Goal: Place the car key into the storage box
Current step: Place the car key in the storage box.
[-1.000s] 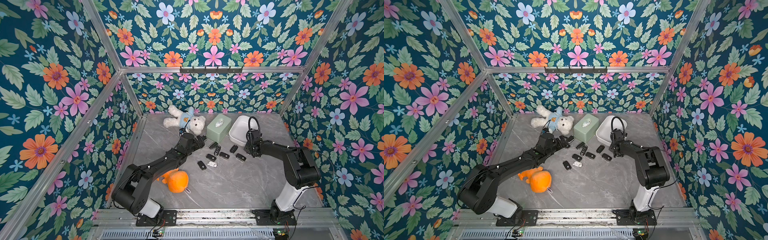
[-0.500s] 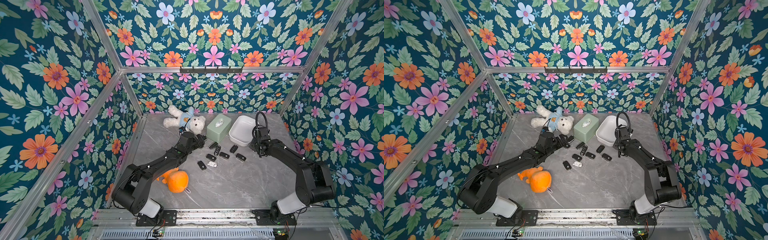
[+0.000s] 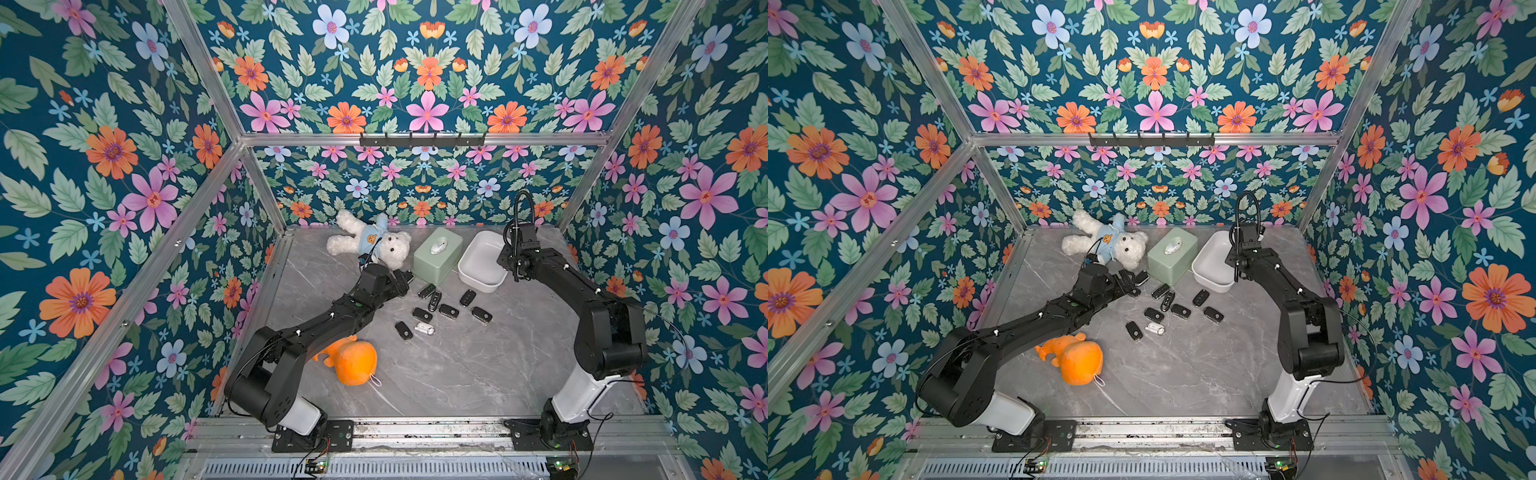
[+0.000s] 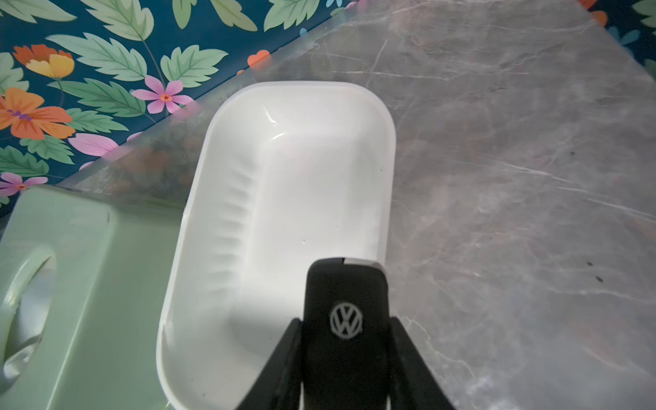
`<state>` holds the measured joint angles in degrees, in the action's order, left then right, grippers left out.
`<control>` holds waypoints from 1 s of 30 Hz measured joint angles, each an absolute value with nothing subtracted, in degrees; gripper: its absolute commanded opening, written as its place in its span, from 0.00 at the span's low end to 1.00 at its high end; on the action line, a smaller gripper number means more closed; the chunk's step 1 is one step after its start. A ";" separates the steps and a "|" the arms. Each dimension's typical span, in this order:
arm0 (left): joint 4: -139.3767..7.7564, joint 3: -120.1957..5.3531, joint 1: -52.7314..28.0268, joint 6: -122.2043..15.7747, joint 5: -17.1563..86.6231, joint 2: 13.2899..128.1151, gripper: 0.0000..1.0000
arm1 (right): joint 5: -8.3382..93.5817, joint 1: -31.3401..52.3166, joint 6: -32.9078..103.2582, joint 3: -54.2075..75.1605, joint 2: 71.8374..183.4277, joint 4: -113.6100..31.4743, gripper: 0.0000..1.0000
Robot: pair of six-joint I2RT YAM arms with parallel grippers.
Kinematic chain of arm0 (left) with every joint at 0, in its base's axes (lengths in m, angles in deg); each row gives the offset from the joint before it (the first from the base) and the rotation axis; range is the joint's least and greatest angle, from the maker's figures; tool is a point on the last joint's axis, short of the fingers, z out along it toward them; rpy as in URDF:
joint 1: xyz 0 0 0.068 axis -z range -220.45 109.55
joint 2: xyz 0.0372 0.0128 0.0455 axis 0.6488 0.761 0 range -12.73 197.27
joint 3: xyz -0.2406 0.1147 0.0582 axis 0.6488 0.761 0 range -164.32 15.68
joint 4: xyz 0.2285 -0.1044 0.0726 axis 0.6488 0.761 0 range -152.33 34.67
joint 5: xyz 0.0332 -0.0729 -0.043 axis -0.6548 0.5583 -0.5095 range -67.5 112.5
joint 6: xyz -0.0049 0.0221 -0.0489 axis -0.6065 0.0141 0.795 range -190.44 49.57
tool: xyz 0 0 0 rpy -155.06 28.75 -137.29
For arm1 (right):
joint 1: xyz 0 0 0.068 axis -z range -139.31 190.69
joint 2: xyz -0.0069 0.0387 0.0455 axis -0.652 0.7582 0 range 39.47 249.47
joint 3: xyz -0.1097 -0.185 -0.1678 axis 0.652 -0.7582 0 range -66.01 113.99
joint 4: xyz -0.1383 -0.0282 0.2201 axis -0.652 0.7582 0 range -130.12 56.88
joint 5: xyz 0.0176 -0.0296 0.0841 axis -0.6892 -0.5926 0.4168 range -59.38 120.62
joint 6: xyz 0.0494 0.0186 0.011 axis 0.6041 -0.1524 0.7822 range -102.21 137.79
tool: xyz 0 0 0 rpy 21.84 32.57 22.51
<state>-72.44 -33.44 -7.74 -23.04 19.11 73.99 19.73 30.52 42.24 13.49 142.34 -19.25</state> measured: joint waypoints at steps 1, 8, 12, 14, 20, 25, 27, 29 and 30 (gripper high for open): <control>-72.26 -33.44 -7.74 -23.15 19.02 73.93 1.00 | 19.84 30.63 42.11 15.50 144.06 -19.06 0.33; -71.21 -33.20 -7.74 -24.17 18.08 72.99 1.00 | 20.16 31.46 41.17 27.65 154.86 -17.96 0.33; -70.73 -32.72 -7.74 -24.31 17.84 72.48 1.00 | 20.16 31.61 40.99 32.86 160.50 -16.37 0.33; -70.34 -32.39 -7.74 -24.31 17.62 72.07 1.00 | 20.14 31.67 40.97 35.06 162.95 -15.78 0.33; -69.70 -31.60 -7.74 -24.33 16.92 70.65 1.00 | 20.10 32.20 41.08 40.22 168.48 -13.77 0.34; -68.92 -31.23 -7.74 -24.35 16.37 69.71 1.00 | 19.86 32.61 42.17 44.11 172.33 -12.06 0.35; -68.57 -30.97 -7.74 -24.35 16.33 69.38 1.00 | 19.84 32.70 42.37 44.94 173.24 -11.43 0.35; -68.33 -30.73 -7.74 -24.35 16.24 69.07 1.00 | 19.86 32.85 43.11 45.42 173.92 -11.06 0.36; -68.26 -30.66 -7.74 -24.35 16.20 68.94 1.00 | 19.88 32.88 43.57 45.62 174.21 -10.95 0.36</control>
